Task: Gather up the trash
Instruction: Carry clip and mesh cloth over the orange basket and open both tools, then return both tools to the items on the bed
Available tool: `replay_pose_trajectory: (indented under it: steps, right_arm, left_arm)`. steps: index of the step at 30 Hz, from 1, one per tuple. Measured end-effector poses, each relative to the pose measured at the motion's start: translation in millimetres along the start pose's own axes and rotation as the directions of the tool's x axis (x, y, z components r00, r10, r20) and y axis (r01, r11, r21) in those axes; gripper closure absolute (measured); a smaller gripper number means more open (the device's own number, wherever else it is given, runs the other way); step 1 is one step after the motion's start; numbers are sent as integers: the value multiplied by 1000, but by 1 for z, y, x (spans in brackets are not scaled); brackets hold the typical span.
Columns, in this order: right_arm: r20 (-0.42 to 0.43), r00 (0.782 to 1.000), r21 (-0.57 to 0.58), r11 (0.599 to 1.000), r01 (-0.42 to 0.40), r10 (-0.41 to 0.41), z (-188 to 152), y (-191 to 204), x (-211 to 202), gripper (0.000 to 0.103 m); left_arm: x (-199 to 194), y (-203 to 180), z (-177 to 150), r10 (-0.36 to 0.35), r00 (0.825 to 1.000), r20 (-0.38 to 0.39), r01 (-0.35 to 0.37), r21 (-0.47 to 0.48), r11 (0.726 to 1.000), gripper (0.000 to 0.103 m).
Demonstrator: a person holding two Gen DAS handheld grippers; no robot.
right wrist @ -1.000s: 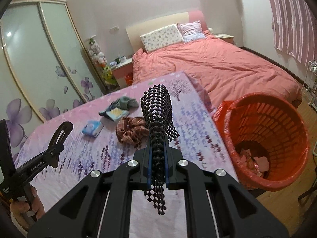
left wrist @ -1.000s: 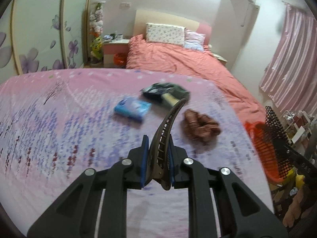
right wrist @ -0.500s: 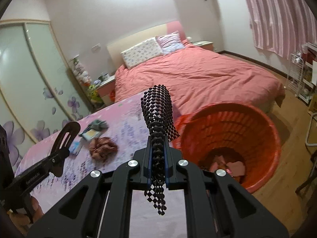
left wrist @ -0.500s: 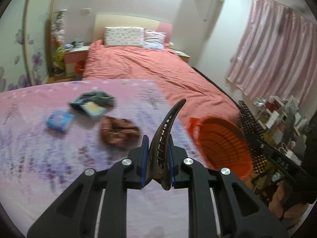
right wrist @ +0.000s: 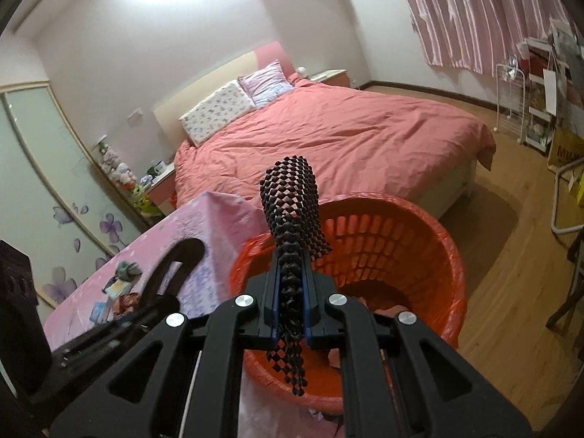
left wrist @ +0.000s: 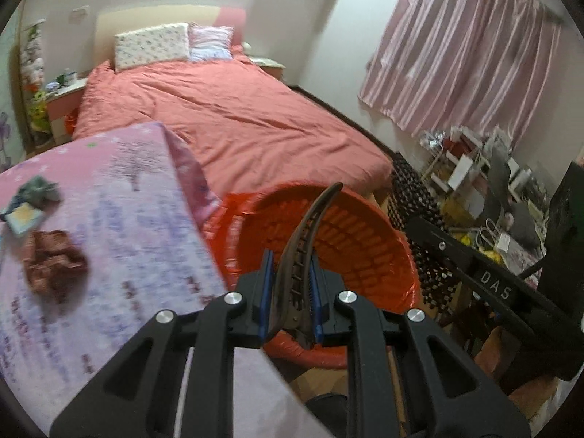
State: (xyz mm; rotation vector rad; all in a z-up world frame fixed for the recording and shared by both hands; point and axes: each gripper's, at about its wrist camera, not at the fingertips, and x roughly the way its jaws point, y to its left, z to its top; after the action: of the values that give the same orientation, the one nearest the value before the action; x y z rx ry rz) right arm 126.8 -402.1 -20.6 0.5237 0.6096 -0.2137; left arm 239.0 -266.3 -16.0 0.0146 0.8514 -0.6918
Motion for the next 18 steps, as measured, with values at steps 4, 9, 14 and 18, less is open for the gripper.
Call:
replay_pose_trajectory:
  steps: [4,9,14,18]
  right_arm:
    - [-28,999,22,999,34,-33,-1,-15,23,75]
    - [-61,997,30,998,55,-53,-14,-22,34,62]
    - [-66,996,-13,998,57,-58,-23,-7,35,47]
    - [-77,997,-91,996,16,-23,-29,22,39,36]
  left_arm:
    - [28,-5,-3,57,998,-23,-56,14,998,61]
    - [31,25,-10,134,991,-27,-134,-3,991,50]
    - [8,66,-22,202,979,0,-201,-53,978,32]
    - [-19,102,-33,270,962,25,-268,-86,960,23]
